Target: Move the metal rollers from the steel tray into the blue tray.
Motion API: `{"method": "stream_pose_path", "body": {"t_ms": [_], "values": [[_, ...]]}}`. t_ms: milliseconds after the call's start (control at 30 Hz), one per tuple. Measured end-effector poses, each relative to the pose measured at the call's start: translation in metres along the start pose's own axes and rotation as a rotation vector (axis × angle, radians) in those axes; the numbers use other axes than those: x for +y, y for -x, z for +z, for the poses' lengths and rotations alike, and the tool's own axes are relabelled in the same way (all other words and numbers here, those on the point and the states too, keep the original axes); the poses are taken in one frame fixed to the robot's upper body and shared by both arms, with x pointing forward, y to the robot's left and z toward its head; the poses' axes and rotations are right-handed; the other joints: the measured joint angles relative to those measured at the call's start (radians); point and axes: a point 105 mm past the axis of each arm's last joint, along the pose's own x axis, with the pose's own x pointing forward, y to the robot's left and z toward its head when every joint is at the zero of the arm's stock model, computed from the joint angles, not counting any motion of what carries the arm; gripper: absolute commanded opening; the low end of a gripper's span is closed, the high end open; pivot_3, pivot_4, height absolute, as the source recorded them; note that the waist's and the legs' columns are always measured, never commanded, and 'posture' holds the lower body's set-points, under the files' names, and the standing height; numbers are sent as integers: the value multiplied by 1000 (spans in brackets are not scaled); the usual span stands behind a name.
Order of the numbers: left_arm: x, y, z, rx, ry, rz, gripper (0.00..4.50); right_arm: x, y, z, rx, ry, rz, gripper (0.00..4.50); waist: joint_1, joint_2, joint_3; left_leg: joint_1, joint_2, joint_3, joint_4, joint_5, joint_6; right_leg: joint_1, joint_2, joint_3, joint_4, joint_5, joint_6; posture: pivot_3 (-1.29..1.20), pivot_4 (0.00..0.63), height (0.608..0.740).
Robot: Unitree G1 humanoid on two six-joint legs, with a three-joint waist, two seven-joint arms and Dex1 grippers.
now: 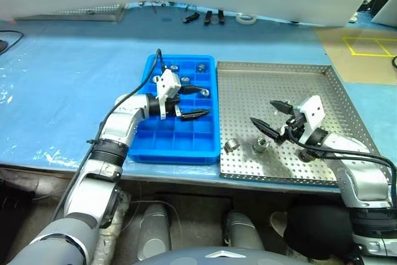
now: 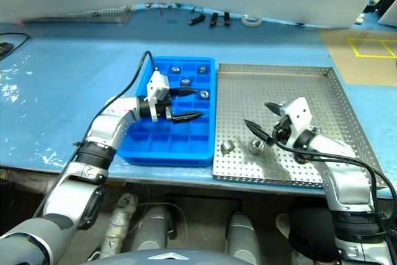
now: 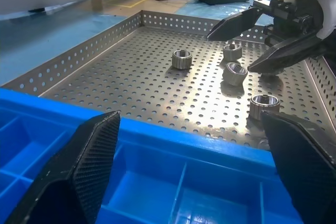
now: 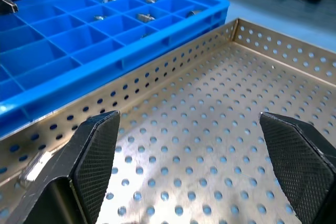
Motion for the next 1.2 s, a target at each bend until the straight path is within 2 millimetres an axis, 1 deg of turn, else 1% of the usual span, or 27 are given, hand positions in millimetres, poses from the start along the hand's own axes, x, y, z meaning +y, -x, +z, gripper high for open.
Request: {"method": "stream_pose_path", "body": {"t_ms": [67,333,533,867,967,1067,1200], "values": [[0,0,0,0,0,-2,4500,-1,2,2,-5,1,-8,4464,0,0,0,0,0,0,0,0,0,0,0,0,0,0,0,-170,150,740],[-2,-2,0,0,2,-10,4500,4,2,9,-18,1,-7,4464,0,0,0,0,0,0,-1,0,0,0,0,0,0,0,0,-165,150,740],[-4,-2,4,-7,-7,-28,4500,5,1,10,-19,2,6,4464,1,0,0,0,0,0,-1,0,0,0,0,0,0,0,0,-158,150,740],[-9,-4,1,20,28,-64,4500,6,2,8,-14,-1,13,4464,1,0,0,0,0,1,-1,0,0,0,0,0,0,0,0,-198,150,740],[-11,-9,3,39,26,-97,4500,8,6,2,3,-12,10,4464,1,0,0,0,0,1,0,0,0,0,0,1,0,0,0,-231,150,740],[-13,-18,14,45,-1,-153,4500,7,14,-1,13,-12,-10,4464,0,0,0,0,0,1,0,0,0,0,0,1,0,0,0,-284,150,740],[-16,-40,24,77,-33,-254,4500,7,28,2,9,3,-62,4464,-5,0,0,0,0,3,0,0,0,-1,-1,2,-1,0,0,-345,150,740]]}}
